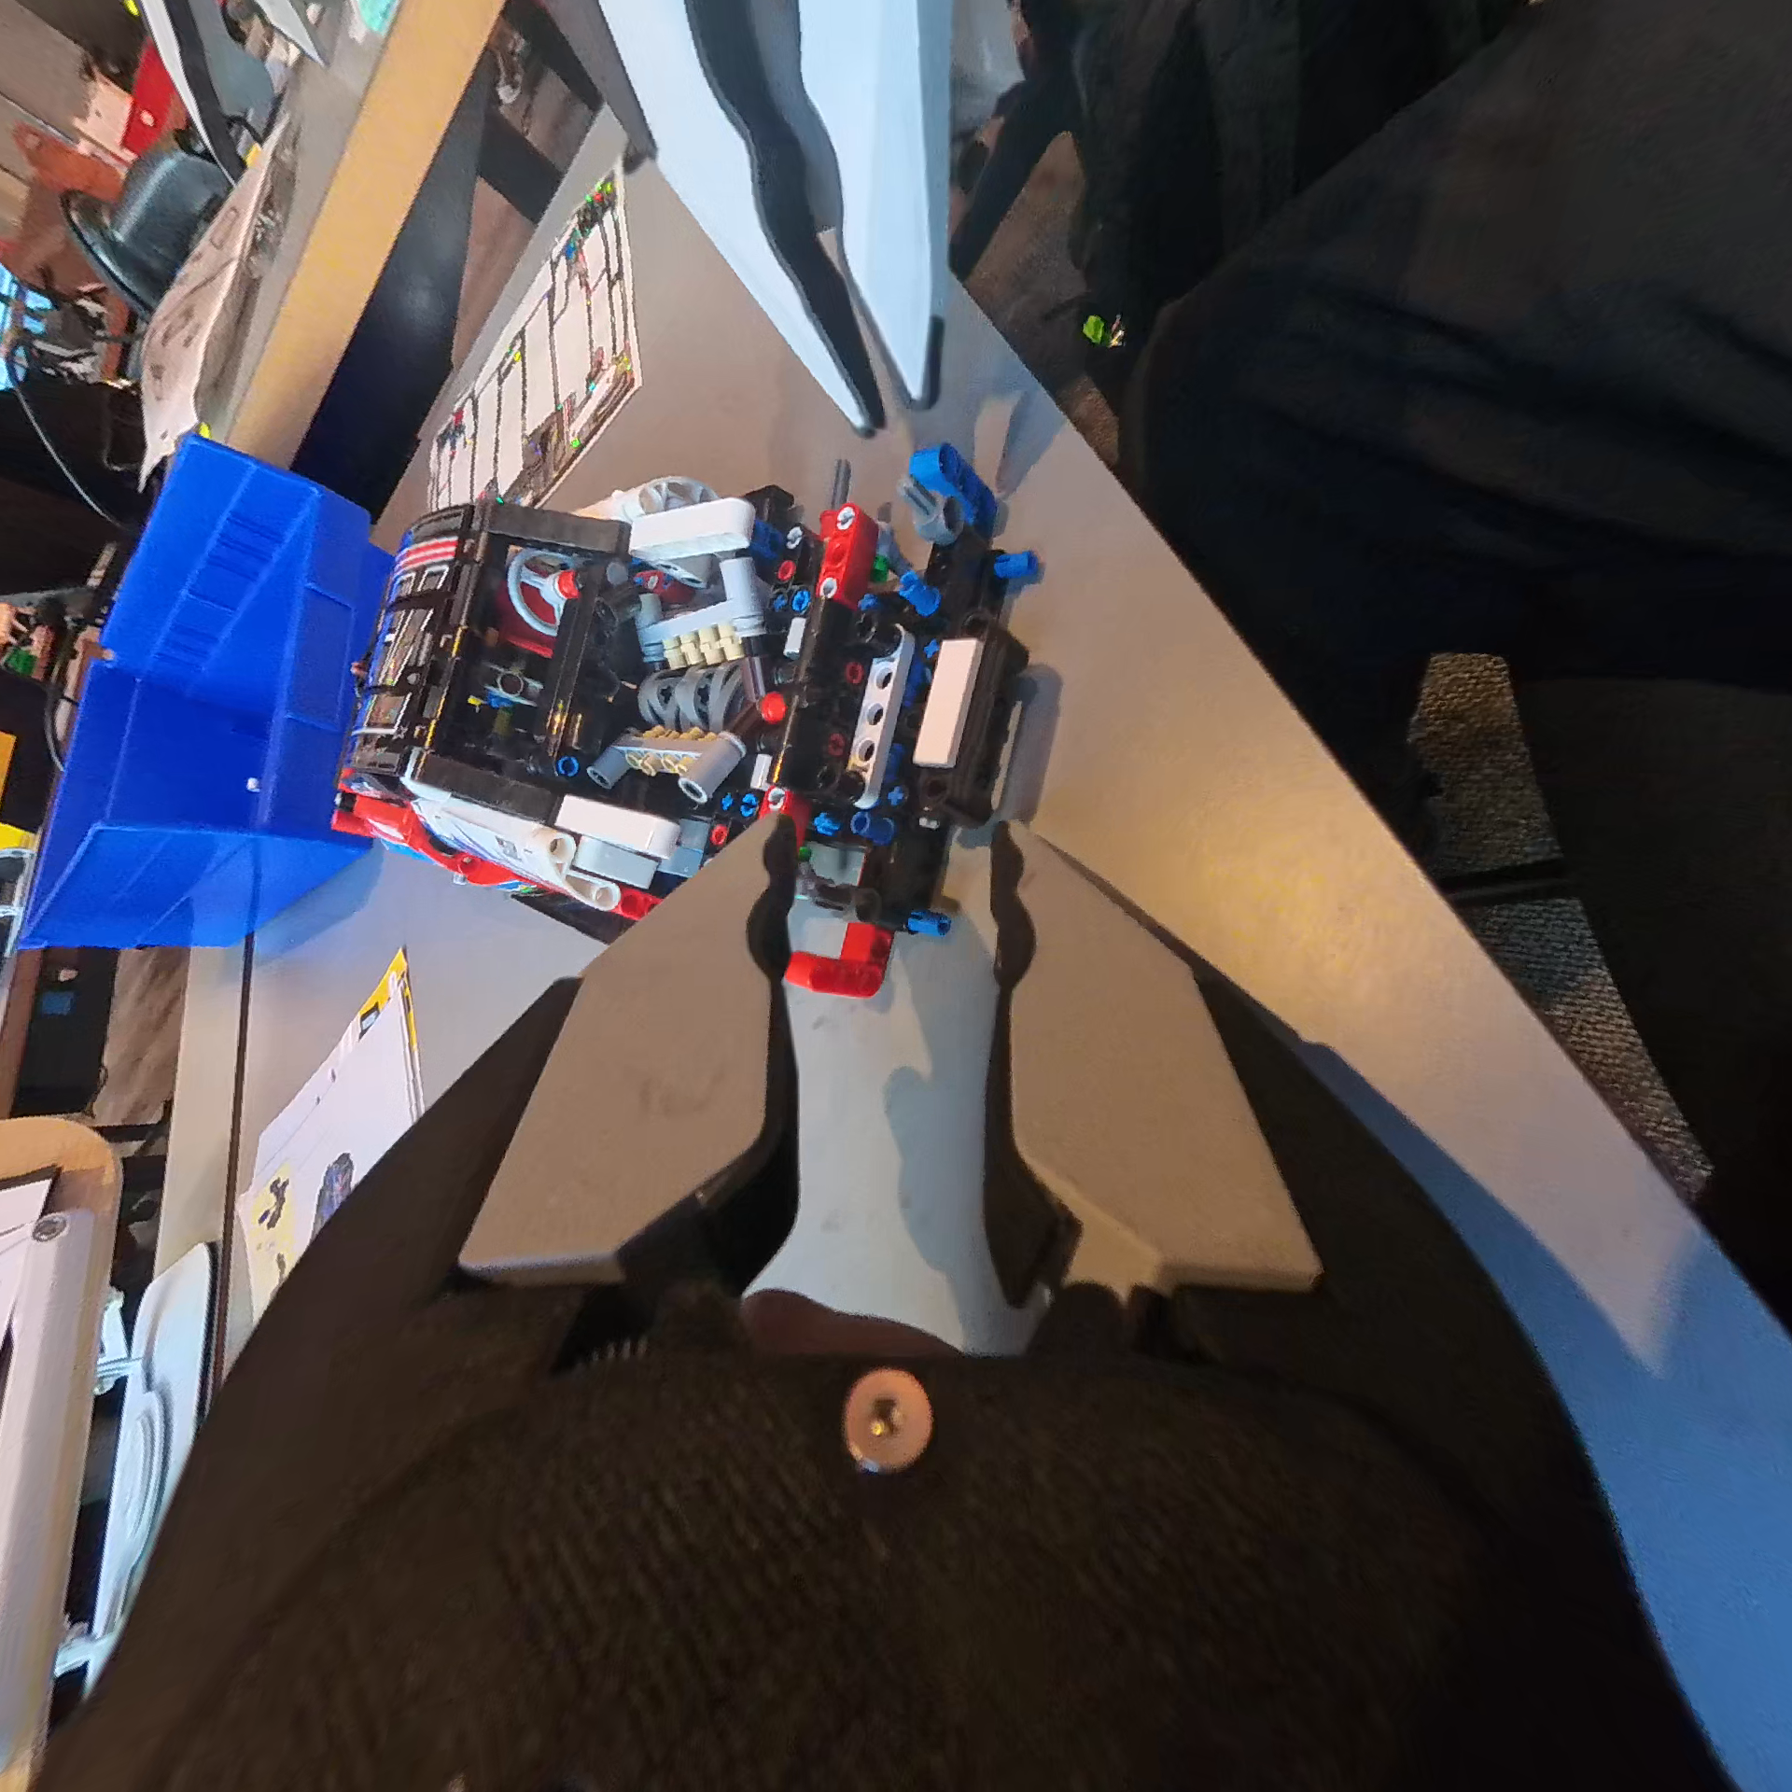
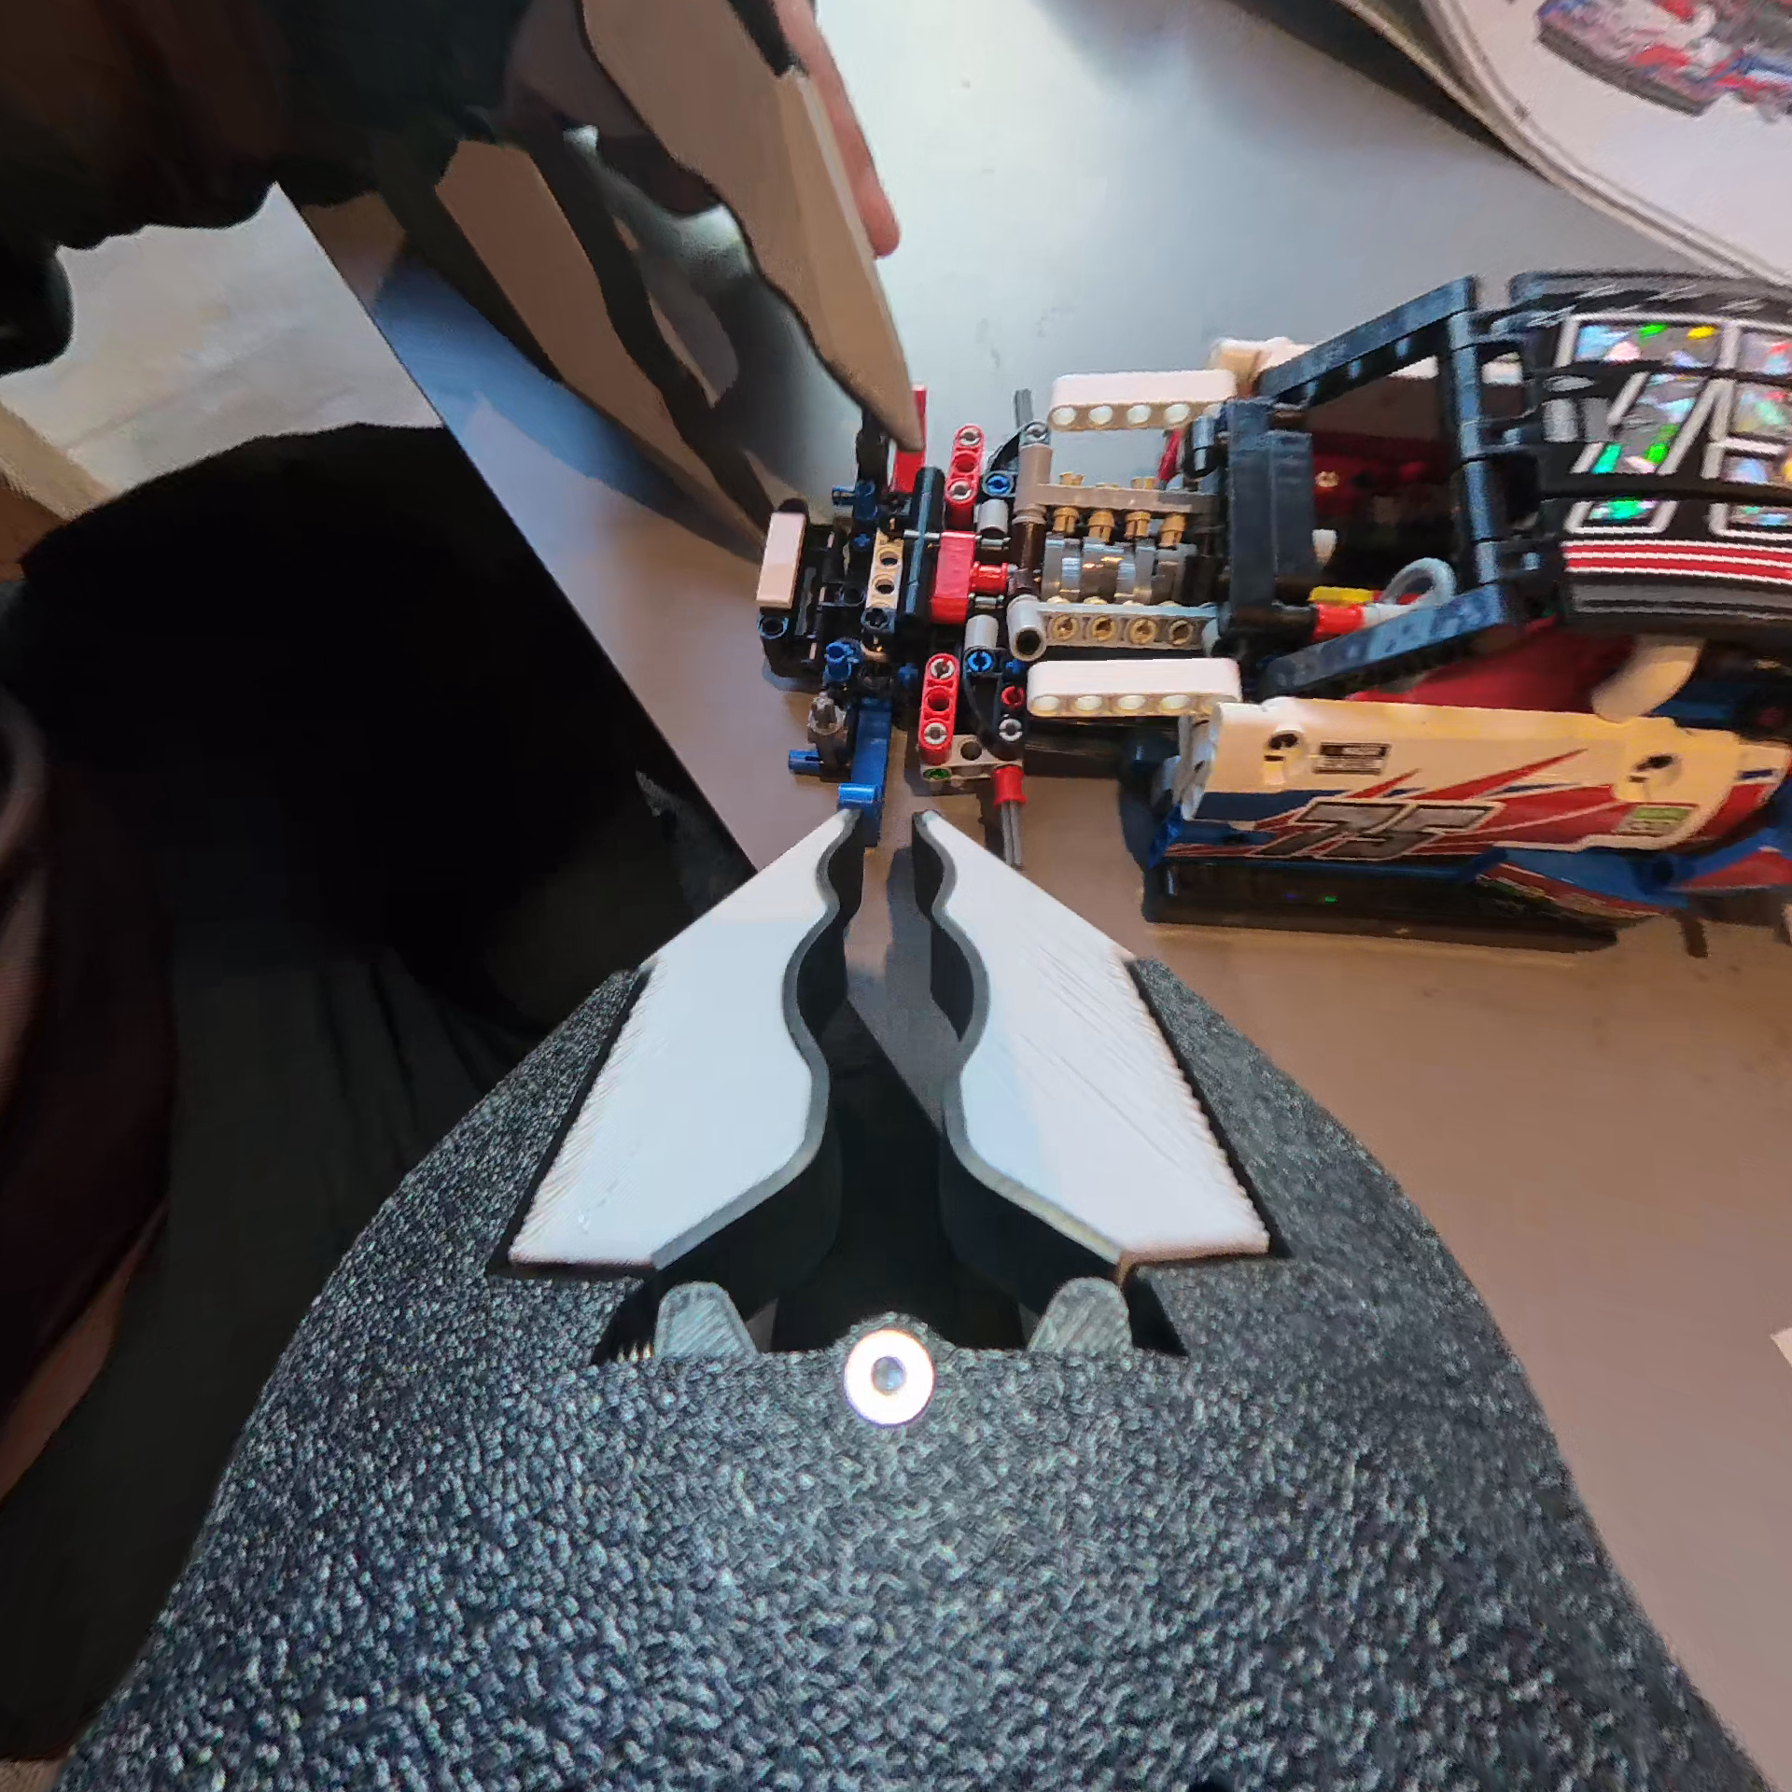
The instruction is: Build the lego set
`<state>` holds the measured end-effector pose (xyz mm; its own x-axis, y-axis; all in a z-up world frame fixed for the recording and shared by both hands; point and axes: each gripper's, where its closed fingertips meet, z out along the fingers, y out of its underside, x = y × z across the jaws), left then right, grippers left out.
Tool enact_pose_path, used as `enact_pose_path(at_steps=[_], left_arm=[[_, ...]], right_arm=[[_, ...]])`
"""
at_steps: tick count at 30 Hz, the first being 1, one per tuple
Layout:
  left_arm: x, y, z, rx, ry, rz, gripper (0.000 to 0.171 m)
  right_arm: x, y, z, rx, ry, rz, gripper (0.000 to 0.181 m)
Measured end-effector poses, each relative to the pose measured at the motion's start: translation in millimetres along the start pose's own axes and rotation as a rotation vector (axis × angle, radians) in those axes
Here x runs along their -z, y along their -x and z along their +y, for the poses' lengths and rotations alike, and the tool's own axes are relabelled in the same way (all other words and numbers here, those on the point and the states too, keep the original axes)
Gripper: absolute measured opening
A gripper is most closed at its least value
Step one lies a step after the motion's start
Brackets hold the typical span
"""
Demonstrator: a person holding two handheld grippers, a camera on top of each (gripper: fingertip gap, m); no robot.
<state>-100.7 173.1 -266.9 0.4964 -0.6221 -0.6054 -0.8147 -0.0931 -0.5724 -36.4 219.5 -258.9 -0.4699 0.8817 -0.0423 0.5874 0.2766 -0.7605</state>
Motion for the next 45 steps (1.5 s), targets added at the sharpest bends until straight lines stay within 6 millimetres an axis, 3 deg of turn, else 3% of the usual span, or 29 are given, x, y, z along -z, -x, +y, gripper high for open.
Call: enact_pose_path(at_steps=[5, 12, 16, 25, 30, 34, 39, 45], left_arm=[[0.0, 1.3, -3.5, 0.013, -0.024, -0.003, 0.036], [2.2, -1.7, -18.0, 0.135, -0.131, 0.063, 0.031], [-2.7, -6.4, -16.8, 0.156, -0.119, 0.097, 0.031], [-8.1, -13.5, -10.8, 0.093, -0.06, 0.094, 0.025], [-6.2, -10.7, -7.8, 0.115, -0.061, 0.096, 0.022], [-3.9, -10.2, -7.6, 0.127, -0.071, 0.103, 0.023], [-0.6, -12.6, -8.0, 0.128, -0.076, 0.121, 0.022], [-2.9, -16.0, -6.6, 0.115, -0.061, 0.13, 0.02]], right_arm=[[6.1, -0.1, -13.7, -0.058, -0.105, 0.013, 0.009], [-5.7, 8.6, -14.7, -0.003, -0.034, 0.038, 0.0], [-4.7, 10.6, -33.9, -0.032, -0.038, 0.044, 0.0], [-24.1, 10.2, -23.6, 0.059, 0.229, 0.1, 0.0], [-11.5, -1.8, -48.3, 0.046, 0.206, 0.128, 0.0], [-5.7, -12.8, -42.5, 0.002, 0.25, 0.149, 0.0], [24.2, -26.2, -44.6, -0.192, 0.041, 0.208, 0.0], [42.2, -28.4, 1.4, -0.462, -0.11, 0.194, 0.001]])
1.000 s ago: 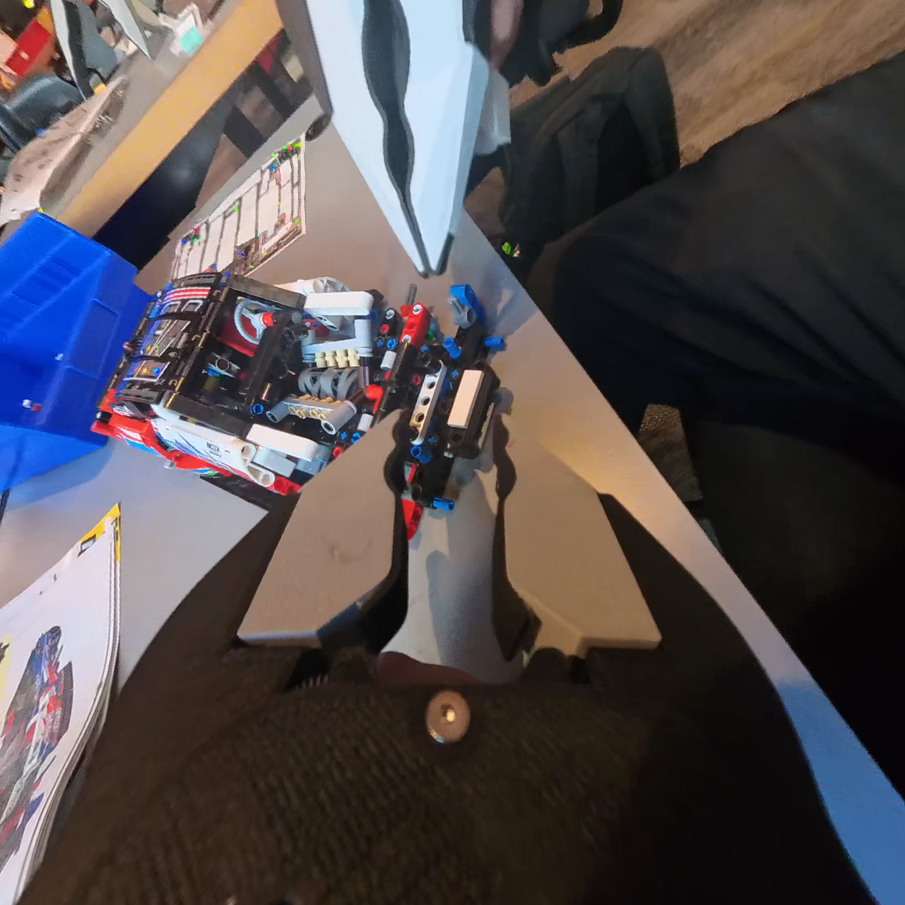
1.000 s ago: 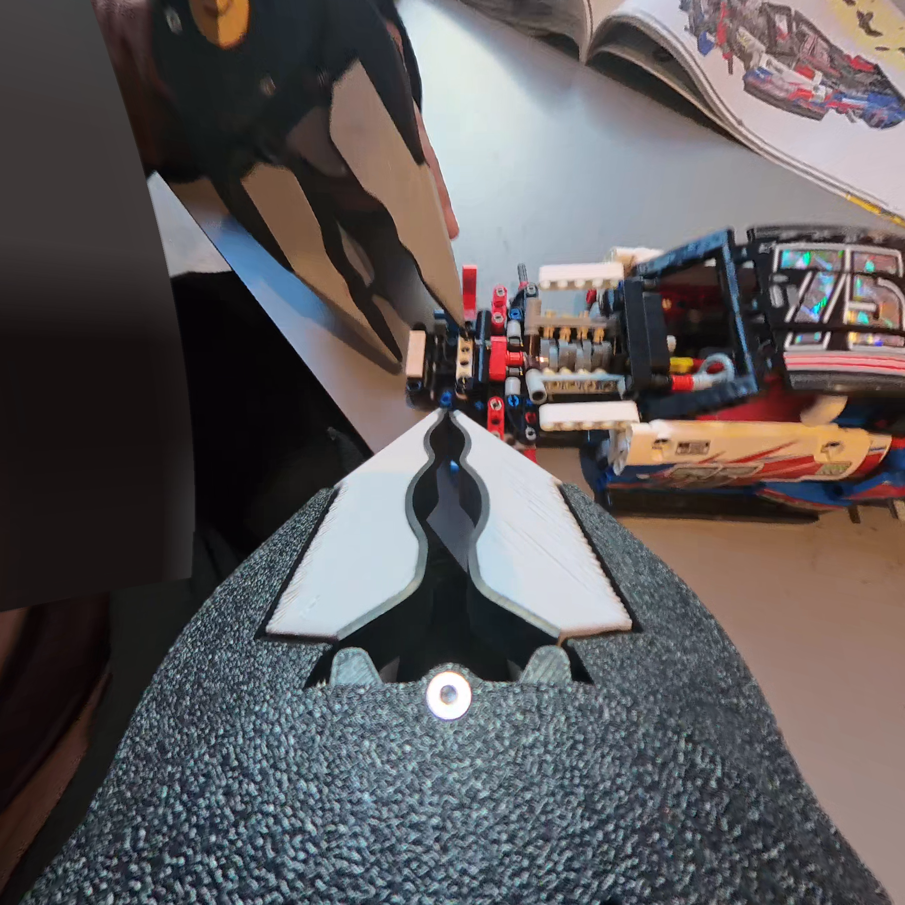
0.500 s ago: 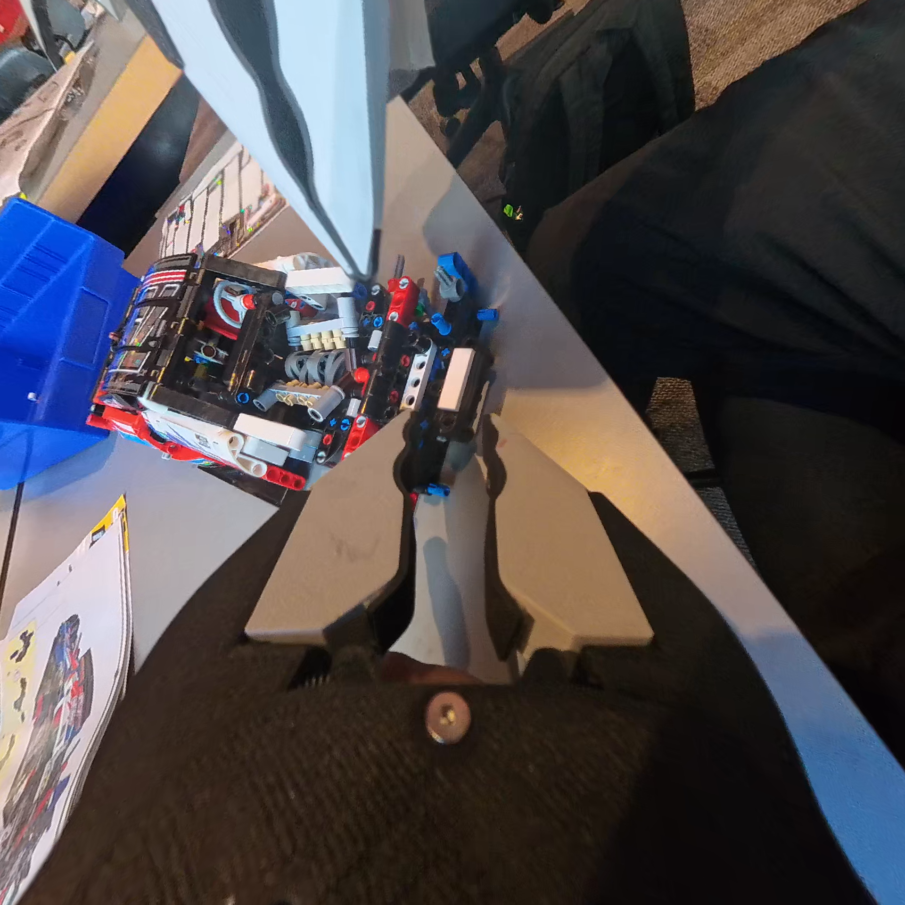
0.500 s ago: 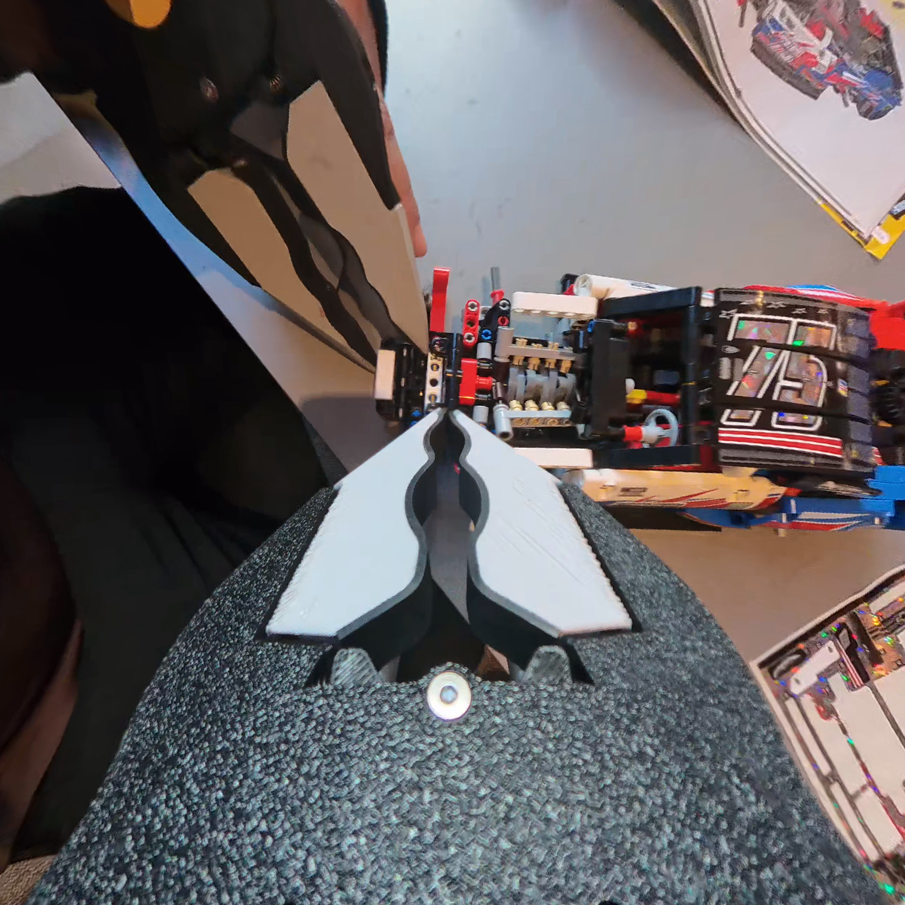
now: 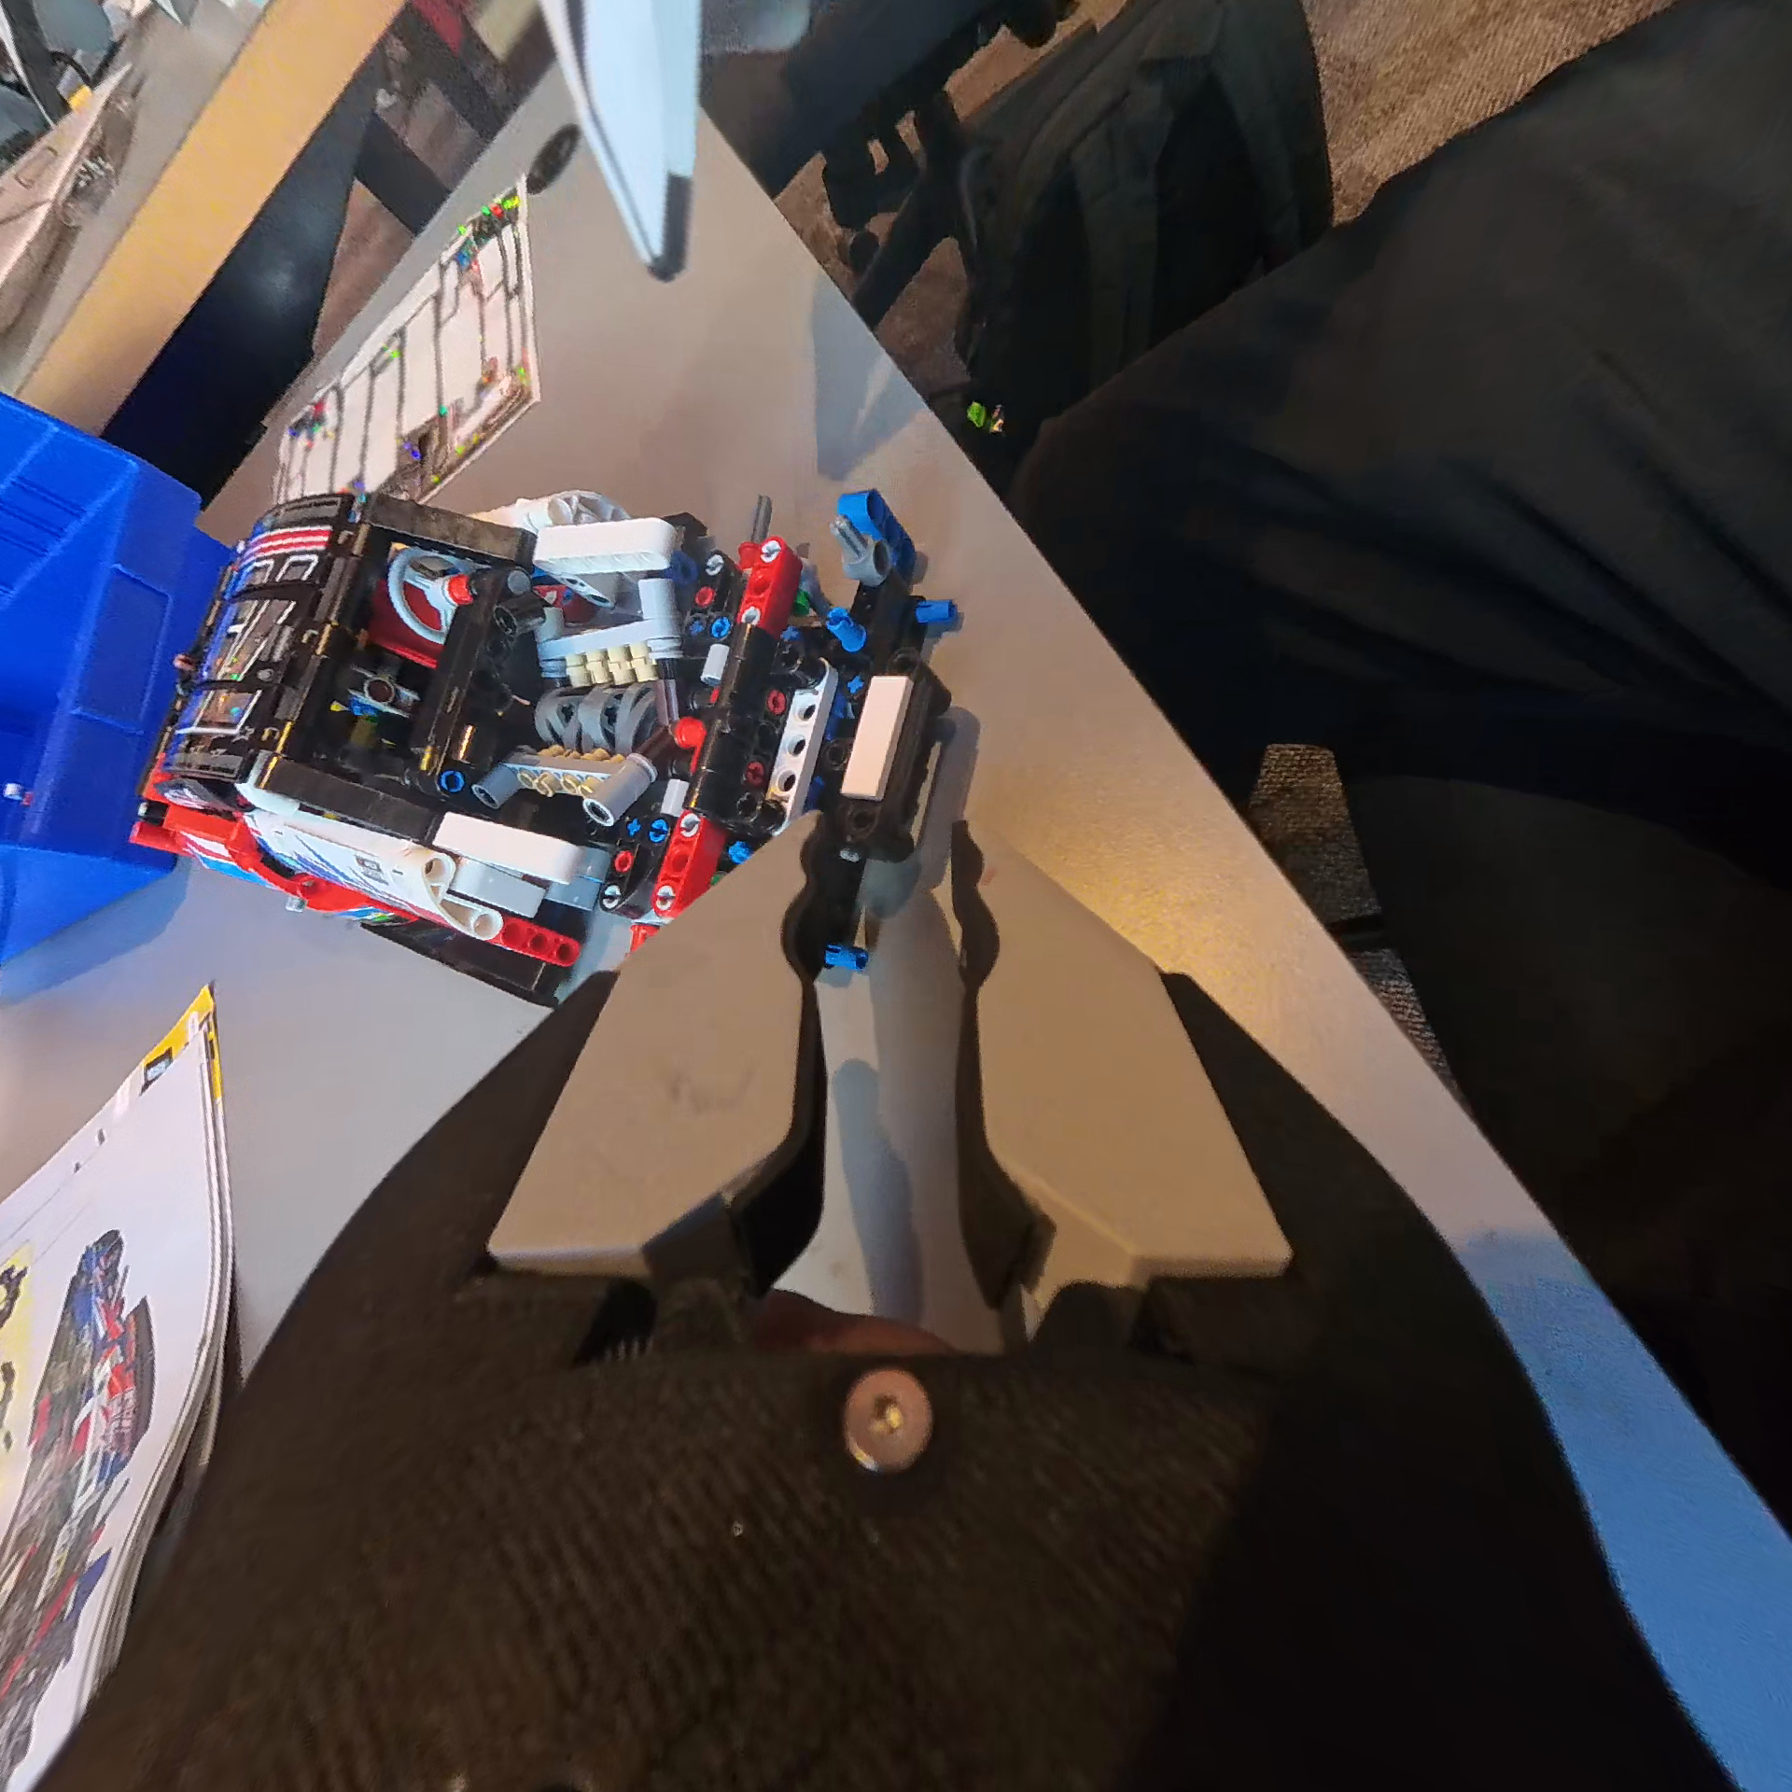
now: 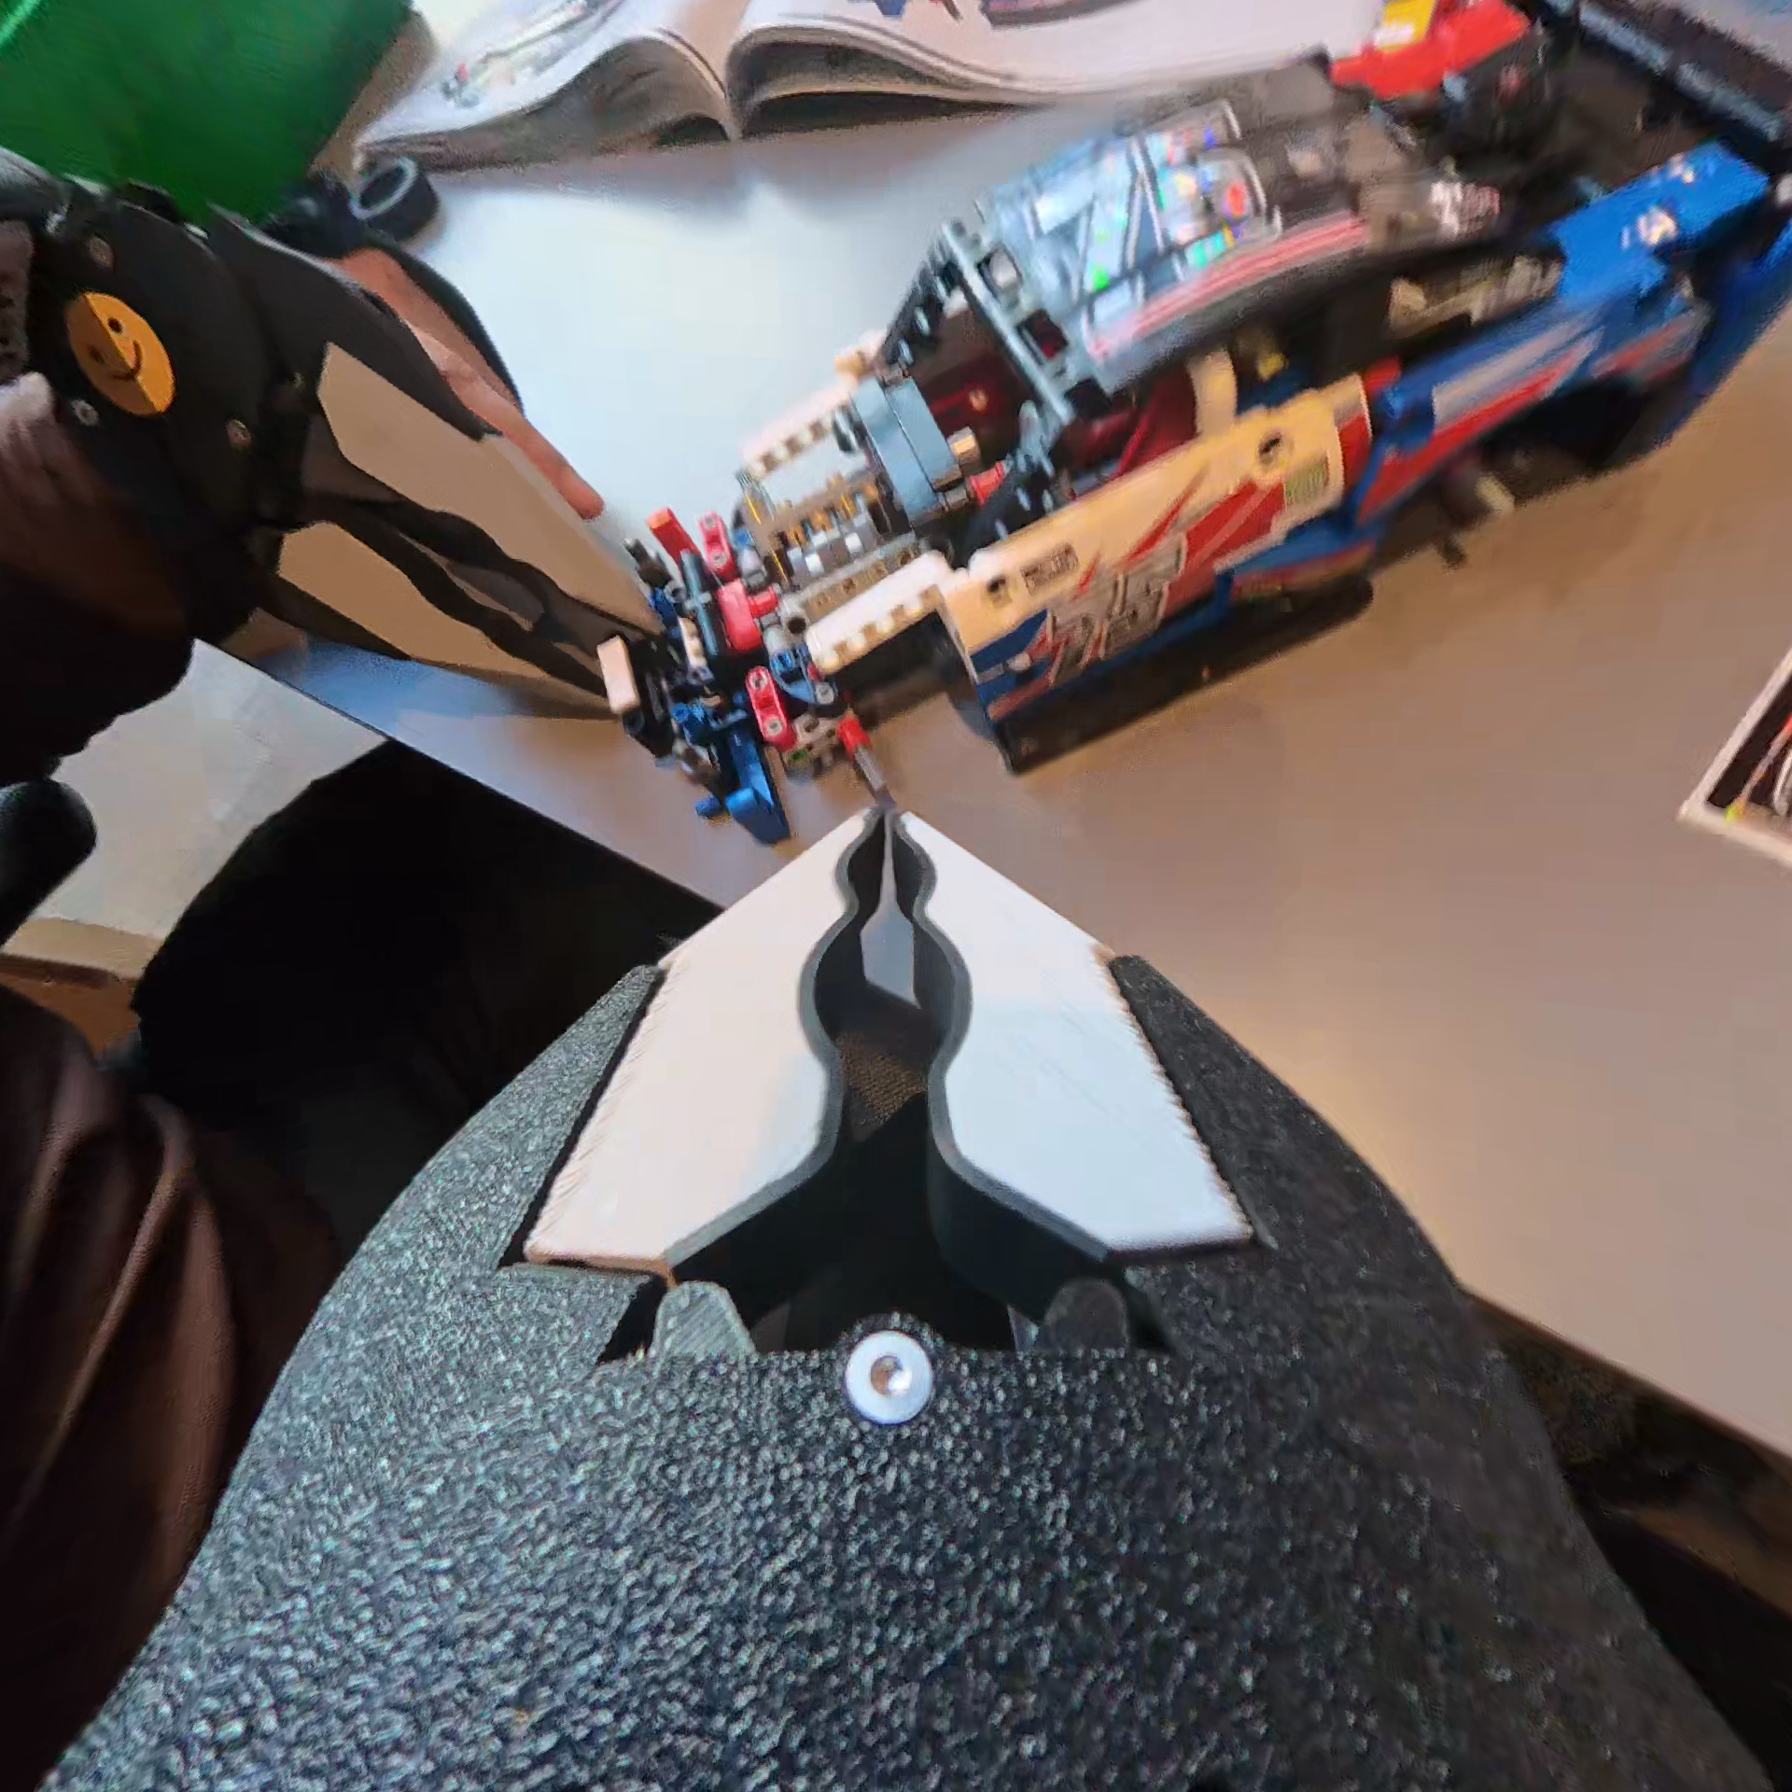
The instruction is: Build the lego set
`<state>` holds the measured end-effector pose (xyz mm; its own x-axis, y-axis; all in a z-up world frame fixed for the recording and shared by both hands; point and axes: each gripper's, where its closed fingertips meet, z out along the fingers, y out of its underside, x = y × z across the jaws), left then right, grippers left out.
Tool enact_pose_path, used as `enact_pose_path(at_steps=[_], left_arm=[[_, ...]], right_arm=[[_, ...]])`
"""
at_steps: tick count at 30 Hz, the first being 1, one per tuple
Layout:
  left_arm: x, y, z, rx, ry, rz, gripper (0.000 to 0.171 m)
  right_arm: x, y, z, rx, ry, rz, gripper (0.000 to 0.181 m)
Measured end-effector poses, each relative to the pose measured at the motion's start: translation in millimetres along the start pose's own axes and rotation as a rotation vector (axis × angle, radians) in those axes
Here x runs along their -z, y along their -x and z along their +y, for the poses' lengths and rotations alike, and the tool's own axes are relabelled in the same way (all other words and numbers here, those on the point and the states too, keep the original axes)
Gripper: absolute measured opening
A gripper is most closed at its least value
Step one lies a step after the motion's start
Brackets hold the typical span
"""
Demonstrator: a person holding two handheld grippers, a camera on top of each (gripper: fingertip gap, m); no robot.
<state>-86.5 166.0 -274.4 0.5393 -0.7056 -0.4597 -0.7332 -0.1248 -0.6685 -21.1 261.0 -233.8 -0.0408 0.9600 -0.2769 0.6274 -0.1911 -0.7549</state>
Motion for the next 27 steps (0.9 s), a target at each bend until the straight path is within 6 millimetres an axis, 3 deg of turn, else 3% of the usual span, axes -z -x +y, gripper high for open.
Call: enact_pose_path(at_steps=[3, 7, 14, 18, 25, 27], left_arm=[[0.2, 0.2, 0.1, 0.007, -0.001, 0.005, 0.02], [0.6, 1.0, -0.2, 0.032, -0.006, 0.021, 0.018], [0.6, 0.4, -0.1, 0.022, -0.004, 0.015, 0.019], [2.0, 0.0, 2.5, 0.013, 0.005, 0.011, 0.019], [2.6, -2.1, 1.8, -0.009, 0.014, 0.005, 0.021], [1.9, -2.3, 2.1, -0.012, 0.017, 0.004, 0.022]], right_arm=[[-0.5, 0.0, 19.1, -0.013, 0.011, -0.013, 0.002], [-10.3, 25.6, 25.2, 0.07, 0.06, -0.104, 0.0], [-45.3, 54.1, -5.6, 0.444, 0.278, -0.009, 0.0], [-64.5, 56.6, 2.9, 0.562, 0.434, 0.015, 0.0], [-63.7, 47.8, -15.4, 0.568, 0.449, 0.077, 0.0], [-67.2, 43.8, -5.6, 0.567, 0.483, 0.074, 0.0]])
